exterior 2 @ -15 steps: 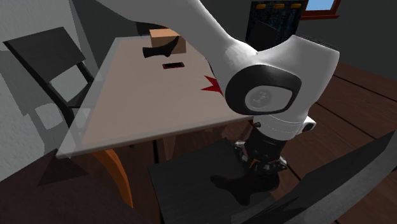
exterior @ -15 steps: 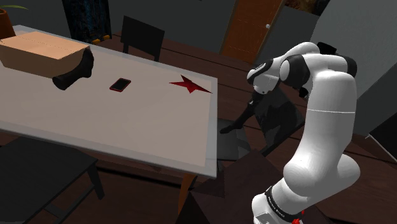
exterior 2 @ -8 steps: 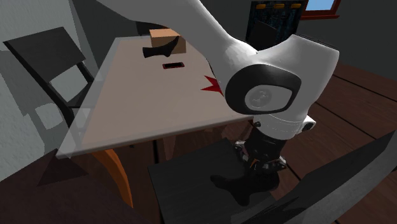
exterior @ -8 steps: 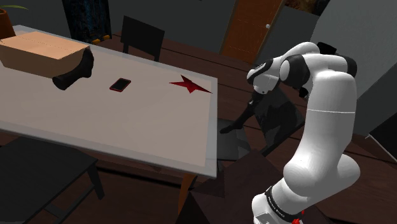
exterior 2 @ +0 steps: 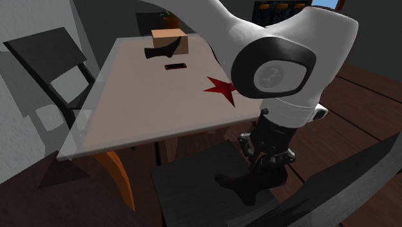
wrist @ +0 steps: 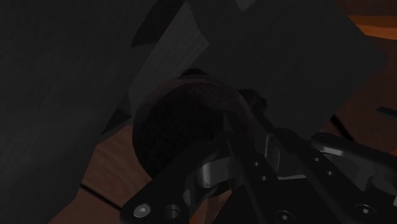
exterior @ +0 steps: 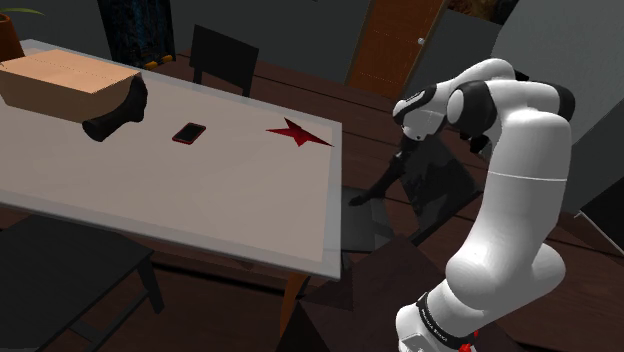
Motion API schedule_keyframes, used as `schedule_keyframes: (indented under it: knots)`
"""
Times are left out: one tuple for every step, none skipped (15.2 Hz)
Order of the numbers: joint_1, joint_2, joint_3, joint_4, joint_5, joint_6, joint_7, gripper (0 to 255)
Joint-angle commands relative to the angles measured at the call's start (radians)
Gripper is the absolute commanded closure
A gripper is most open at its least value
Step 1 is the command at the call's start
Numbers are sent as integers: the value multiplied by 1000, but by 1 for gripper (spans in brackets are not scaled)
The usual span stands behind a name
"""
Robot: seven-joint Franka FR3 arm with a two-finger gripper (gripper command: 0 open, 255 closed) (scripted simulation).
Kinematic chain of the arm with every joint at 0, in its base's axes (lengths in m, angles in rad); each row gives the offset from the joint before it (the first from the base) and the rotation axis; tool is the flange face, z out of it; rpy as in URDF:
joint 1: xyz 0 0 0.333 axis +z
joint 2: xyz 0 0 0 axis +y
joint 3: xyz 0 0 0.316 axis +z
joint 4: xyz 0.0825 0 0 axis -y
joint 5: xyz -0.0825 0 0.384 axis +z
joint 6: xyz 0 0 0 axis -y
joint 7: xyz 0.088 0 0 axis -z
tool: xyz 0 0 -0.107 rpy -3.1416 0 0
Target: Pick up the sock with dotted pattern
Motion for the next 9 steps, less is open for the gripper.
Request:
schedule_keyframes:
  knots:
    - [4,-14,-5,8,-8,-20,6,255]
    - [5,-22,-8,10,-13,-29,9,255]
    - [7,-30,-10,13,-17,-39,12,255]
    - [9,-37,-13,16,-21,-49,15,255]
    - [10,-45,-15,19,-25,-59,17,255]
    - [12,-52,-18,22,-30,-69,20,255]
    - [13,-59,-20,26,-34,-79,23,255]
    - [14,-60,-21,26,-34,-80,23,255]
    - [14,-60,-21,26,-34,-81,23,255]
